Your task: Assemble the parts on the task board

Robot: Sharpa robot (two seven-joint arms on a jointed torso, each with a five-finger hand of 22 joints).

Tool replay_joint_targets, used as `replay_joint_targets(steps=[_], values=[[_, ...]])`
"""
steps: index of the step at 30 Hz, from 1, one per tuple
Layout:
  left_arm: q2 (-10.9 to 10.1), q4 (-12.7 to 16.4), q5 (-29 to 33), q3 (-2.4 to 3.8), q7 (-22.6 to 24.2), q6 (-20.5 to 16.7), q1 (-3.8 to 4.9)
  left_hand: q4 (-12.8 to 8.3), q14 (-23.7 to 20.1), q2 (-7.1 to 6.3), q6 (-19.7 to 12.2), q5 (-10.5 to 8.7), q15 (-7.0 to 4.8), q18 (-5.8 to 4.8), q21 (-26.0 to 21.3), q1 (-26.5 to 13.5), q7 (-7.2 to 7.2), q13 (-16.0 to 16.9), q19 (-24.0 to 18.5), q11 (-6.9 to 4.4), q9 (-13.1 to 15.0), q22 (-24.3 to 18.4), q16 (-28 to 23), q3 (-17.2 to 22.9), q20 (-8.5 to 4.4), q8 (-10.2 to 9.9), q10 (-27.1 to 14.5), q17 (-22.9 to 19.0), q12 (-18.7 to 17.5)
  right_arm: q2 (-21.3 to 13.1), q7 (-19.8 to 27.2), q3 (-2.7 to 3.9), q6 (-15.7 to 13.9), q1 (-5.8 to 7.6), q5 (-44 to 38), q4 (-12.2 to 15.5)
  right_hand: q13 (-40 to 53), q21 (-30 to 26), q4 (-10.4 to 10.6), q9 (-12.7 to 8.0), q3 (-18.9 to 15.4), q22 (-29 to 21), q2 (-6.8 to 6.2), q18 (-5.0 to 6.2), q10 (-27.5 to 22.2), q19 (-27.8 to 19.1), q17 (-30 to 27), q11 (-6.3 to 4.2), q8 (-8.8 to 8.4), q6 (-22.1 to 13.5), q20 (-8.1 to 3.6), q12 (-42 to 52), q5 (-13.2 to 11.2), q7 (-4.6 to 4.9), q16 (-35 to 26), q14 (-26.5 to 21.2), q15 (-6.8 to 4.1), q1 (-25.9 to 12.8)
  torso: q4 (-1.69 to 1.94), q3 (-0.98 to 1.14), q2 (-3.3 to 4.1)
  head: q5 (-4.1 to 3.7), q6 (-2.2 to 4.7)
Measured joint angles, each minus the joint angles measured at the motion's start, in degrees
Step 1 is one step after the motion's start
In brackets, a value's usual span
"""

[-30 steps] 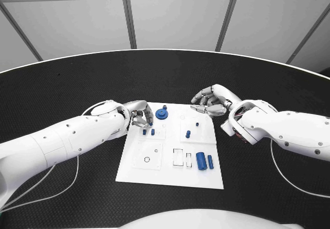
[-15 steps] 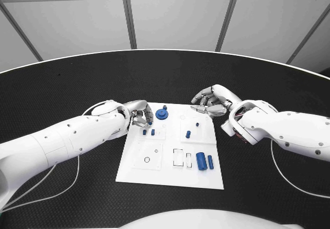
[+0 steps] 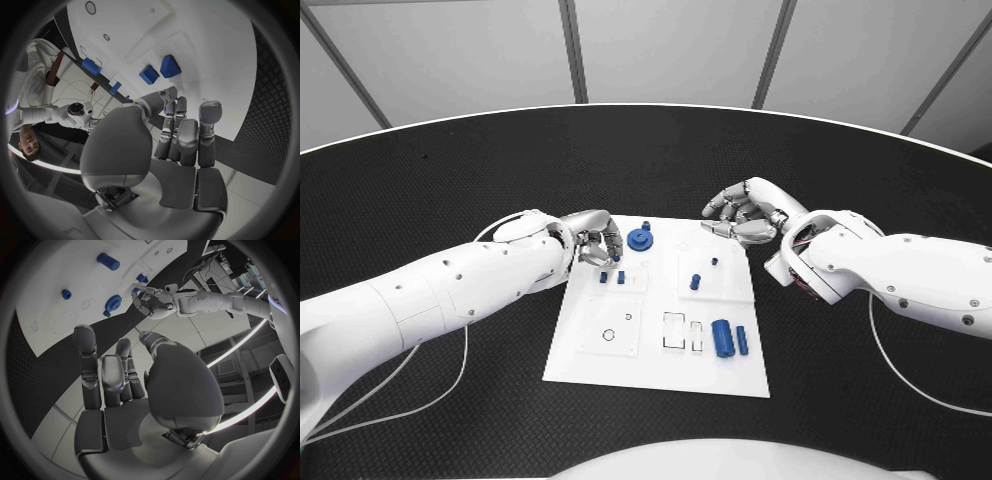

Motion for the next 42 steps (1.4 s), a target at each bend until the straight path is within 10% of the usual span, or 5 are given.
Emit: replay_joint_targets(steps=[42], values=[[-0.93,0.02,4.53,0.01,1.16,-1.37,-0.02,1.59,-0.42,1.78,1.04,0.01,-0.01,0.0,0.0,-0.83,-0.21,0.25,0.18,-0.41,0.69,0.79,-0.22,0.61,-0.18,-0.1,1.24,-3.12,-1.28,0.0,0.12,0.0,0.02,0.0,0.0,-0.18,0.0,0.0,0.0,0.0,0.0,0.0,-0.23,0.0,0.2,0.0,0.03,-0.2,0.0,0.0,0.0,0.0,0.0,0.0,0.0,0.0,0.0,-0.23,0.01,-0.06,-0.02,0.13,0.11]])
